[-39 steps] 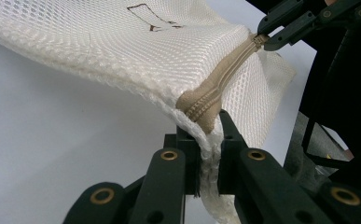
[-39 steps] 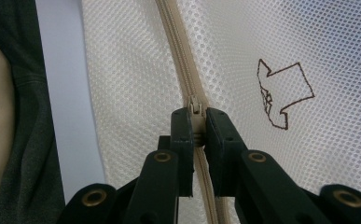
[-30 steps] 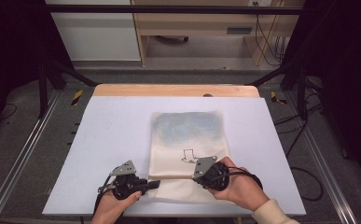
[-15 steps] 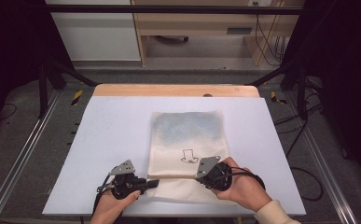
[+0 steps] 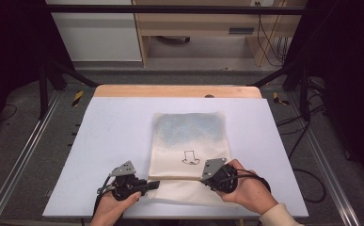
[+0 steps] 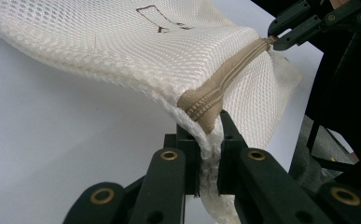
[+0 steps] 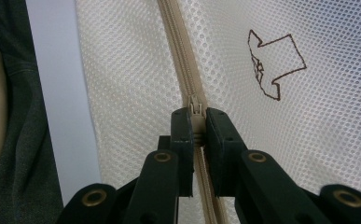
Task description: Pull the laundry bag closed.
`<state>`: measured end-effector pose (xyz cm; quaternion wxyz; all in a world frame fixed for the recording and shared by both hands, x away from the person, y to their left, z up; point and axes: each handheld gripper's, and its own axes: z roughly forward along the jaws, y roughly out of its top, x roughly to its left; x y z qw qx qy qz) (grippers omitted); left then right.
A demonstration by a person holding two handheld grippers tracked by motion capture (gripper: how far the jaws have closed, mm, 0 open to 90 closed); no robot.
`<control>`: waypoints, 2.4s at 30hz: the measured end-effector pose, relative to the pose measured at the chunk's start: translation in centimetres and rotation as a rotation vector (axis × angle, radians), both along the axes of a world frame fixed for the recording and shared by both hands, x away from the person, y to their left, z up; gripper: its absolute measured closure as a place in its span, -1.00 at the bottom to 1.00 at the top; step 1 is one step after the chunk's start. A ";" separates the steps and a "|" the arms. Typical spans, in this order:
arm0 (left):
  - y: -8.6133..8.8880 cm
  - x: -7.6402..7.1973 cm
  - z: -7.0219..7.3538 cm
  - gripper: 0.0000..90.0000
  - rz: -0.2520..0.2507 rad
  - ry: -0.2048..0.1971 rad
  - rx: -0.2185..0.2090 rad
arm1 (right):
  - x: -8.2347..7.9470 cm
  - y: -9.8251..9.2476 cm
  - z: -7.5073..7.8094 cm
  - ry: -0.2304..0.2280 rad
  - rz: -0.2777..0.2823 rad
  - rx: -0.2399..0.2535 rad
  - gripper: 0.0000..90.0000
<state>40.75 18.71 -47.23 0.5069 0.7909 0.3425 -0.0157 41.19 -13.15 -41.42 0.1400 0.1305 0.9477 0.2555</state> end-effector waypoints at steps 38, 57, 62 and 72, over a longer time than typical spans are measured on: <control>0.3 0.1 0.1 0.85 0.013 -0.002 0.001 | -0.5 -4.0 -0.6 -0.001 -0.077 -0.009 0.82; 0.3 0.1 -0.1 0.85 0.014 0.001 0.005 | -0.8 -6.4 -1.1 0.004 -0.128 -0.004 0.82; 0.2 0.1 -0.1 0.85 0.014 0.003 0.002 | -0.9 -7.0 -1.3 0.008 -0.142 0.001 0.82; 0.3 0.1 -0.1 0.85 0.015 0.004 0.000 | -0.9 -7.6 -1.4 0.009 -0.155 -0.001 0.82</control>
